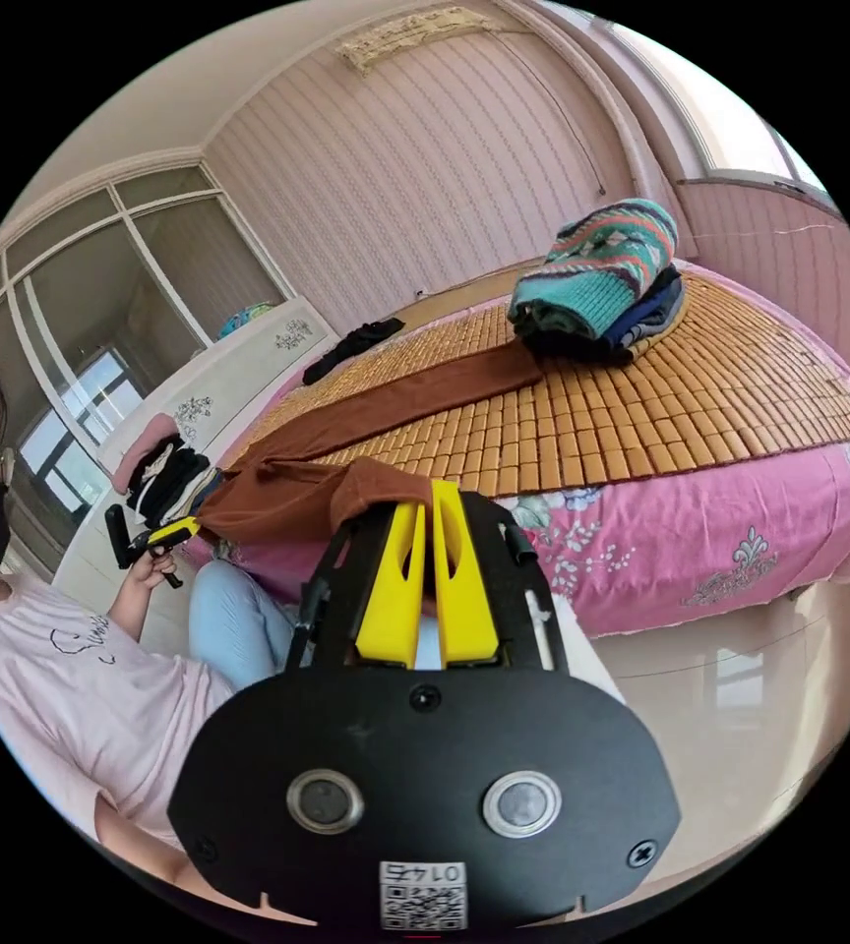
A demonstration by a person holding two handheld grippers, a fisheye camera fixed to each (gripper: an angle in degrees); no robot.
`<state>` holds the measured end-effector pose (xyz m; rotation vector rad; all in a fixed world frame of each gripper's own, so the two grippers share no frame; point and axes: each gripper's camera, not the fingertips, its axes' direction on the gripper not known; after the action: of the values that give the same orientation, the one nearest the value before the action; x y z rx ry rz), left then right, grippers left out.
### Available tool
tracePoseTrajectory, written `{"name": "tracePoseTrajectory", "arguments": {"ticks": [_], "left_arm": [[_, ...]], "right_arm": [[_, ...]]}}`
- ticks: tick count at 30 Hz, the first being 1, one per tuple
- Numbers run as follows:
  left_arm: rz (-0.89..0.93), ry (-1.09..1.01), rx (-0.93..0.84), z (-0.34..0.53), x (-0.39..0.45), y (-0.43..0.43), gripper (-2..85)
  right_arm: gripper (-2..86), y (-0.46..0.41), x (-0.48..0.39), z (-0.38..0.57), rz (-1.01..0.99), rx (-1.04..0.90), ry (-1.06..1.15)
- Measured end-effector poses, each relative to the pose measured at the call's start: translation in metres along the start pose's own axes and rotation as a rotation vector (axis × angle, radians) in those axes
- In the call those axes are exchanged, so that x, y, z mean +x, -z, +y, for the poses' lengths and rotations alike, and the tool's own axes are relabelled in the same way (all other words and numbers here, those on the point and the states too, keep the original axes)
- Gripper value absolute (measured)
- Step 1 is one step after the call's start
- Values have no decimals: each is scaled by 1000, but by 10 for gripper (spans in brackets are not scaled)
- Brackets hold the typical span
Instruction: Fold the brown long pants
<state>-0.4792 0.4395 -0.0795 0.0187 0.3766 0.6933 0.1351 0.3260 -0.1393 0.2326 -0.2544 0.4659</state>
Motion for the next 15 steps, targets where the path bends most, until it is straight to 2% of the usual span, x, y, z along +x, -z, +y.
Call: {"name": "tracePoseTrajectory", "arguments": {"ticks": [2,4,6,8,9,10,12,15], "left_arm": [[-57,3,5,-30,-10,-2,-7],[-92,71,41,-58,-23,7,-8],[-141,106,173,-75,-27,39,-9],[-193,81,265,-67,-20,59,-9],[-169,75,294,-57,-16,63,-9],[-139,75,292,-51,-15,61,-9],[32,92,206,-26,-12,33,-9],[137,135,22,6,-3,-22,-8]], "right_arm": [[5,-15,-22,-57,127,0,115],[5,-20,-38,-103,142,59,186],[5,-2,-56,-136,76,200,215],[6,35,-79,-145,-19,375,335],[7,42,-82,-142,-21,399,367],[7,49,-84,-131,-11,409,405],[8,45,-71,-106,45,353,401],[12,11,-7,-52,87,179,192]]}}
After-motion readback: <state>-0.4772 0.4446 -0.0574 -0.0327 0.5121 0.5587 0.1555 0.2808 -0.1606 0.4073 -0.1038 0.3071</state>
